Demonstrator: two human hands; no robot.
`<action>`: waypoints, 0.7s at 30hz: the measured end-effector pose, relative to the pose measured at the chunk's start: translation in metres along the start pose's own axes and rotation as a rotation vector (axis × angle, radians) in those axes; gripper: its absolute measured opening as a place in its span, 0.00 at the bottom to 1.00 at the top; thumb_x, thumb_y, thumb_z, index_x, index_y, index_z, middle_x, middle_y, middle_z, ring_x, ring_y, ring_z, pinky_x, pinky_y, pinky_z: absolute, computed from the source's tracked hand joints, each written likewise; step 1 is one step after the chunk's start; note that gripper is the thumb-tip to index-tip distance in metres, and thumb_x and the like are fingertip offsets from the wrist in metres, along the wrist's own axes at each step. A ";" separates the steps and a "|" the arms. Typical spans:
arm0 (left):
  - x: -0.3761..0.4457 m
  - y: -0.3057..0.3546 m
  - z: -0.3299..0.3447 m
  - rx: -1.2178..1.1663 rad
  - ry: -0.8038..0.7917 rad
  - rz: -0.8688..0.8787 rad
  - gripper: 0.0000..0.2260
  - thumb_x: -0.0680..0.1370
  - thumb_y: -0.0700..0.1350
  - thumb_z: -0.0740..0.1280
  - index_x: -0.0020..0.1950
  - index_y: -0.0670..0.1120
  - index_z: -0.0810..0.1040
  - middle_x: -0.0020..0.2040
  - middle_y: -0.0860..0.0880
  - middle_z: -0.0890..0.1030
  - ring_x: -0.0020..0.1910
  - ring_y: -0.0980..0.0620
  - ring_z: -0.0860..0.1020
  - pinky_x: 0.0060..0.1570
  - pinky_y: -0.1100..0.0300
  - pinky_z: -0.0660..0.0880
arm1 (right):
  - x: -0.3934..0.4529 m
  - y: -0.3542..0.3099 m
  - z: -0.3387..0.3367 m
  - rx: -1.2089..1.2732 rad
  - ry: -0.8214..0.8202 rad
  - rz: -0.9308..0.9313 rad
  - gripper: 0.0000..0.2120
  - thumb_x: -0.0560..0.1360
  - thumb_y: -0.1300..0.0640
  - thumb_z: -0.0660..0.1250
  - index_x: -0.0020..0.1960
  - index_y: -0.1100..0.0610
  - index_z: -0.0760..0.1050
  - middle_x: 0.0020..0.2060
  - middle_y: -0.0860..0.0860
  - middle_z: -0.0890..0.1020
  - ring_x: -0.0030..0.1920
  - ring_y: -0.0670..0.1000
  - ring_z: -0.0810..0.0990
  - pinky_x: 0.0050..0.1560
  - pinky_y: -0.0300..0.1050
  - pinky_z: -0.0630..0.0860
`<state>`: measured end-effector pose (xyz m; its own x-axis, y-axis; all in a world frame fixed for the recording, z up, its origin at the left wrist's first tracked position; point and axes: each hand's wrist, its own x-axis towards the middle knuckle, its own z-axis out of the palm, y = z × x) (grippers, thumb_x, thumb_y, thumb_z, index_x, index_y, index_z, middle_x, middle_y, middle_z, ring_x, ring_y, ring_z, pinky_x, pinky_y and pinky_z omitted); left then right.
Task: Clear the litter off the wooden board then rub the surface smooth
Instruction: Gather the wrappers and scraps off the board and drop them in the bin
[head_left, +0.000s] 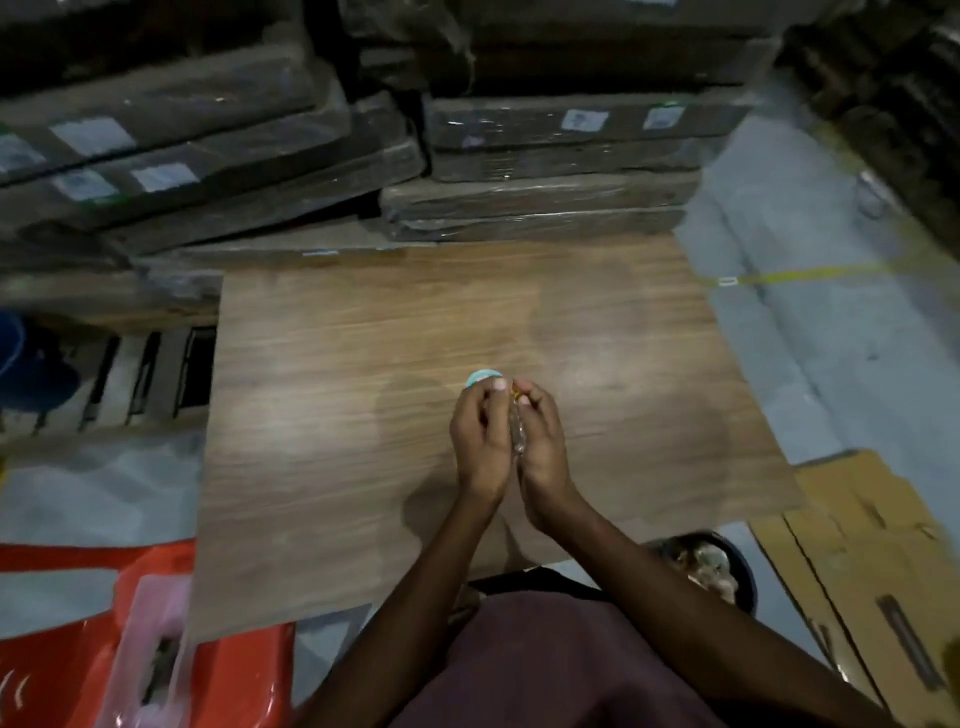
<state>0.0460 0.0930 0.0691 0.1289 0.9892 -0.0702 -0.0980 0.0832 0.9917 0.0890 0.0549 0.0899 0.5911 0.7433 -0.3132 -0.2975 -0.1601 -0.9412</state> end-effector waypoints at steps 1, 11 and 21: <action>-0.005 0.007 0.007 -0.007 -0.033 0.016 0.16 0.81 0.55 0.63 0.49 0.44 0.82 0.46 0.47 0.84 0.47 0.51 0.81 0.50 0.53 0.77 | -0.004 -0.007 -0.008 0.009 0.019 -0.016 0.17 0.79 0.49 0.62 0.65 0.53 0.75 0.62 0.53 0.82 0.62 0.52 0.81 0.62 0.47 0.79; -0.075 0.051 0.106 -0.152 -0.275 0.060 0.15 0.74 0.55 0.69 0.53 0.46 0.80 0.51 0.47 0.83 0.49 0.53 0.81 0.51 0.54 0.77 | -0.037 -0.069 -0.109 0.209 0.377 -0.234 0.12 0.85 0.64 0.58 0.62 0.59 0.78 0.50 0.51 0.85 0.49 0.49 0.85 0.45 0.41 0.81; -0.185 0.045 0.246 -0.166 -0.551 0.046 0.18 0.73 0.52 0.73 0.56 0.42 0.78 0.52 0.44 0.81 0.50 0.51 0.81 0.50 0.59 0.78 | -0.065 -0.088 -0.277 0.241 0.682 -0.355 0.14 0.85 0.52 0.58 0.58 0.53 0.82 0.55 0.54 0.84 0.58 0.54 0.83 0.57 0.54 0.81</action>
<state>0.2602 -0.1159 0.1535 0.6114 0.7869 0.0832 -0.2634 0.1033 0.9591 0.2850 -0.1593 0.1582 0.9852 0.1509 -0.0818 -0.1133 0.2138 -0.9703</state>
